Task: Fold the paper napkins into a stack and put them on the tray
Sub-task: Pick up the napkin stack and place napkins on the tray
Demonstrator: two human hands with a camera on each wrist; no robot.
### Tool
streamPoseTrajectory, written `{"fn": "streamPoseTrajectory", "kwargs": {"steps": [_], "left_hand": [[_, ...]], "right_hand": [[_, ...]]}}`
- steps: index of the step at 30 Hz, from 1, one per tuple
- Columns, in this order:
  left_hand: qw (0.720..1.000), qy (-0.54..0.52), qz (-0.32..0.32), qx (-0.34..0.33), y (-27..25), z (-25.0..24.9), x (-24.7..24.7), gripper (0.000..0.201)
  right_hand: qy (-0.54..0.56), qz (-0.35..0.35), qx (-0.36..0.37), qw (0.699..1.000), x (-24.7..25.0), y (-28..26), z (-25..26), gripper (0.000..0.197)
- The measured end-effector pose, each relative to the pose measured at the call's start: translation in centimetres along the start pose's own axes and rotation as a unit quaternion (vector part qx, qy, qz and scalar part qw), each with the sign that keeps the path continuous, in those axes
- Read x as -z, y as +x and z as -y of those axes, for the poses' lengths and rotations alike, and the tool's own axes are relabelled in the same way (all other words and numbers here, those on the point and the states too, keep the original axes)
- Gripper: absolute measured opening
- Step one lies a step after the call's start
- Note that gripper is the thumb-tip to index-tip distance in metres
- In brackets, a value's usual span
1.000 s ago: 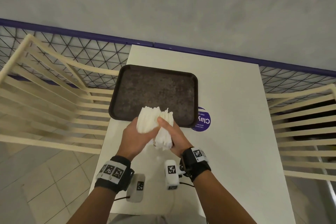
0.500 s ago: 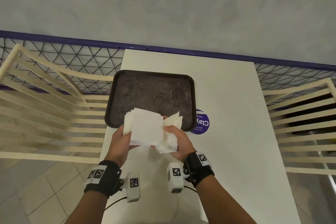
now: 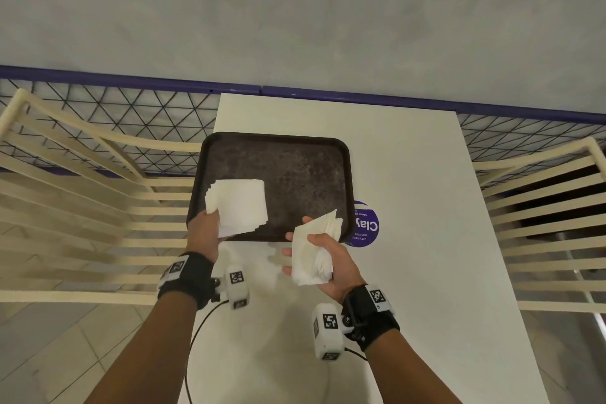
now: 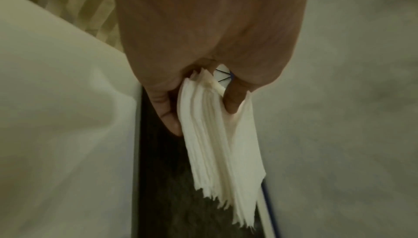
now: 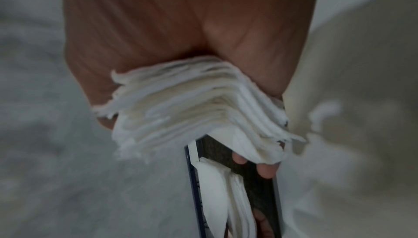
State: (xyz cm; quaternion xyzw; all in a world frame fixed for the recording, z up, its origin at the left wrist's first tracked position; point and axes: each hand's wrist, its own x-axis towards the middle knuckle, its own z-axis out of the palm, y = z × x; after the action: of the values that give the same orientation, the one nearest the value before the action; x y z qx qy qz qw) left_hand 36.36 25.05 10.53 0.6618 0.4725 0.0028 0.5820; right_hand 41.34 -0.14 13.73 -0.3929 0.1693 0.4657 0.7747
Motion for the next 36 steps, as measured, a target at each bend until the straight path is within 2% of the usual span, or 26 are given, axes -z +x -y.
{"fn": "streamPoseTrajectory", "kwargs": {"steps": [2, 4, 6, 8, 10, 12, 14, 17, 19, 21, 24, 25, 28, 30, 32, 34, 36], "left_hand": [[0.997, -0.030, -0.028, 0.067, 3.0, 0.8, -0.3, 0.036], [0.996, 0.034, -0.043, 0.072, 4.7, 1.2, -0.5, 0.051], [0.988, 0.126, -0.066, 0.059, 4.7, 0.5, -0.9, 0.055], [0.974, 0.197, -0.103, 0.028, 4.2, 0.0, -1.2, 0.049], [0.964, 0.229, -0.138, -0.008, 3.7, -0.2, -1.7, 0.047], [0.959, 0.232, -0.159, -0.032, 3.6, 0.2, -2.4, 0.054], [0.956, 0.246, -0.158, -0.031, 3.5, 0.4, -3.2, 0.073], [0.938, 0.309, -0.151, -0.035, 3.3, -0.1, -4.3, 0.114], [0.932, 0.321, -0.167, -0.031, 3.6, -0.4, -4.9, 0.123], [0.931, 0.308, -0.196, -0.024, 4.0, -0.9, -5.2, 0.115], [0.928, 0.297, -0.224, -0.023, 4.0, -1.2, -4.9, 0.080], [0.928, 0.294, -0.227, -0.030, 4.0, -1.2, -4.7, 0.074], [0.919, 0.296, -0.226, -0.130, 3.7, -1.4, -4.2, 0.062], [0.905, 0.317, -0.209, -0.191, 3.6, -1.8, -4.2, 0.046], [0.904, 0.313, -0.209, -0.202, 3.7, -2.5, -4.2, 0.034], [0.909, 0.310, -0.206, -0.187, 3.9, -3.1, -4.4, 0.044], [0.899, 0.358, -0.189, -0.166, 4.1, -3.0, -4.5, 0.053]], "right_hand": [[-0.003, -0.006, 0.003, 1.000, 0.7, -0.3, 0.1, 0.079], [-0.005, -0.016, 0.008, 1.000, 1.3, -0.5, 0.3, 0.075], [-0.002, -0.025, 0.010, 1.000, 1.9, -0.7, 0.4, 0.072], [-0.003, -0.034, 0.011, 0.999, 2.3, -0.8, 0.3, 0.076], [-0.006, -0.039, 0.012, 0.999, 2.5, -0.8, 0.2, 0.080], [-0.008, -0.040, 0.011, 0.999, 2.5, -0.7, 0.1, 0.079], [-0.009, -0.040, 0.009, 0.999, 2.4, -0.5, 0.0, 0.078], [-0.020, -0.043, 0.009, 0.999, 2.4, -0.3, -0.2, 0.081], [-0.030, -0.047, 0.010, 0.998, 2.6, -0.3, -0.3, 0.081], [-0.041, -0.050, 0.012, 0.998, 2.9, -0.4, -0.2, 0.080], [-0.043, -0.052, 0.015, 0.998, 3.4, -0.4, 0.1, 0.080], [-0.042, -0.053, 0.016, 0.998, 3.6, -0.4, 0.2, 0.080], [-0.043, -0.056, 0.017, 0.997, 3.8, -0.3, 0.3, 0.080], [-0.047, -0.058, 0.016, 0.997, 3.9, -0.1, 0.3, 0.079], [-0.056, -0.064, 0.015, 0.996, 3.9, 0.1, 0.3, 0.078], [-0.061, -0.071, 0.013, 0.996, 4.0, 0.2, 0.2, 0.078], [-0.061, -0.073, 0.010, 0.995, 3.9, 0.3, 0.1, 0.078]]}}
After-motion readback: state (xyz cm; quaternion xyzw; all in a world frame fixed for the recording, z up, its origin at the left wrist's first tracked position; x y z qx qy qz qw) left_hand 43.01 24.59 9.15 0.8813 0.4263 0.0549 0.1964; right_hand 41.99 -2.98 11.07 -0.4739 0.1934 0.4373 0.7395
